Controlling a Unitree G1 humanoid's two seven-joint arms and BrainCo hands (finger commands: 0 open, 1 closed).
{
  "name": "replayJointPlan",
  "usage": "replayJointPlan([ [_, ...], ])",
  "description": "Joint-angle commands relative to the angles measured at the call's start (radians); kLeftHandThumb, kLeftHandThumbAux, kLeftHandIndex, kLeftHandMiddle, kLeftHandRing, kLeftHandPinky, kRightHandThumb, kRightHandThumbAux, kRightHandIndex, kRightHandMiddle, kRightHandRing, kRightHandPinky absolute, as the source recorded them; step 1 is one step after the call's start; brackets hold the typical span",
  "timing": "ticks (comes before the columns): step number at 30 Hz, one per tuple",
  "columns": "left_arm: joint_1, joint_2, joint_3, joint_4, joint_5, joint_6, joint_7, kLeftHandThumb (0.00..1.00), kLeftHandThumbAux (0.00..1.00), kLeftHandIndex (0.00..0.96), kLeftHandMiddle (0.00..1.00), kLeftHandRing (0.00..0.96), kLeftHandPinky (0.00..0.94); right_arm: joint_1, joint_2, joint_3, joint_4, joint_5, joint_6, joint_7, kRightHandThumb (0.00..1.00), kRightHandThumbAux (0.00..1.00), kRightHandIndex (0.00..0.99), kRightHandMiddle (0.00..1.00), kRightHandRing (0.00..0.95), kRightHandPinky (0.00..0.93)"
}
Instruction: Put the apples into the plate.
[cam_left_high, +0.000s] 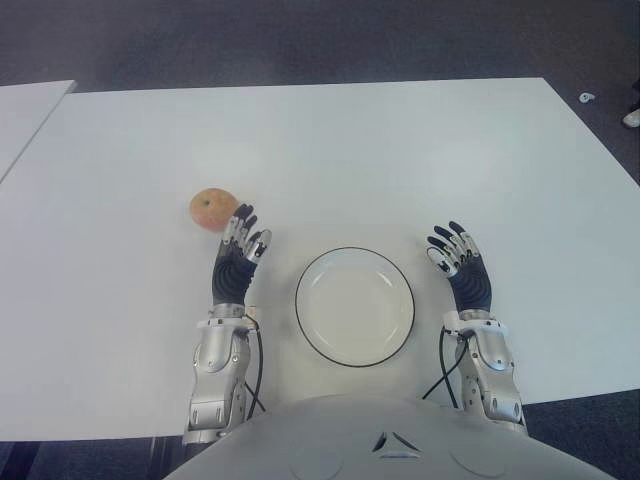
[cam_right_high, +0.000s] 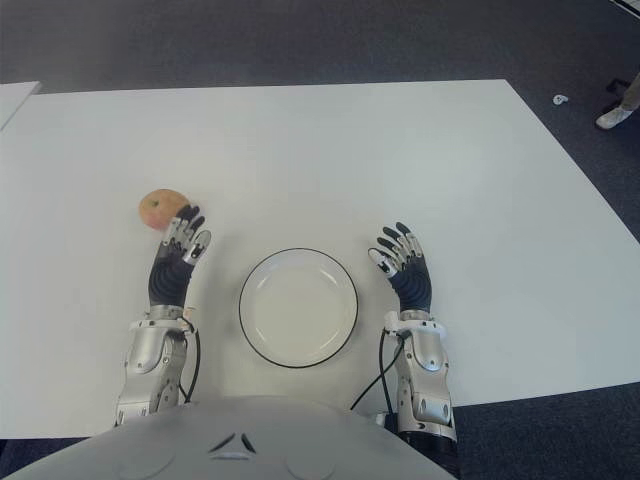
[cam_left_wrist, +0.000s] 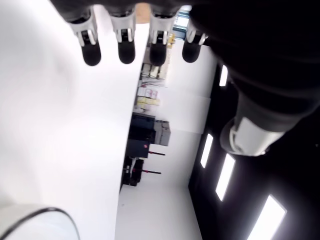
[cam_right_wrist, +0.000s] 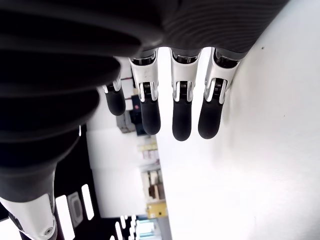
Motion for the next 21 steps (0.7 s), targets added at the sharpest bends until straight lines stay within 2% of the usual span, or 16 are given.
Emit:
replayJointPlan([
  [1, -0.033, 0.071, 0.019, -0.012, 0.216, -0.120, 0.082, 0.335, 0.550, 0.056, 0.050, 0.036, 0.053, 0.003, 0.009, 0.004, 0.039, -0.008, 0.020, -0.008, 0.413, 0.687, 0.123, 0.223, 0.229, 0.241],
  [7, -0.072, 0.132, 0.040, 0.019, 0.436, -0.198, 0.197, 0.334, 0.528, 0.062, 0.047, 0.036, 0.077, -0.002, 0.011, 0.005, 0.044, -0.010, 0.019, -0.011, 0.420, 0.689, 0.122, 0.222, 0.225, 0.236],
  [9, -0.085, 0.152, 0.045, 0.023, 0.513, -0.200, 0.242, 0.333, 0.519, 0.066, 0.049, 0.039, 0.089, -0.005, 0.012, 0.006, 0.048, -0.011, 0.018, -0.013, 0.422, 0.689, 0.120, 0.222, 0.224, 0.236],
  [12, -0.092, 0.161, 0.042, 0.031, 0.546, -0.200, 0.271, 0.330, 0.508, 0.071, 0.052, 0.044, 0.098, -0.009, 0.012, 0.006, 0.052, -0.012, 0.017, -0.015, 0.422, 0.689, 0.119, 0.221, 0.224, 0.239],
  [15, -0.109, 0.212, 0.043, 0.016, 0.762, -0.153, 0.366, 0.323, 0.470, 0.081, 0.058, 0.049, 0.089, -0.015, 0.012, 0.005, 0.068, -0.017, 0.005, -0.017, 0.416, 0.687, 0.117, 0.218, 0.225, 0.245],
  [21, -0.143, 0.264, 0.025, 0.008, 0.930, -0.109, 0.444, 0.309, 0.417, 0.095, 0.060, 0.048, 0.076, -0.026, 0.010, 0.004, 0.094, -0.023, -0.010, -0.013, 0.410, 0.683, 0.116, 0.215, 0.229, 0.249],
])
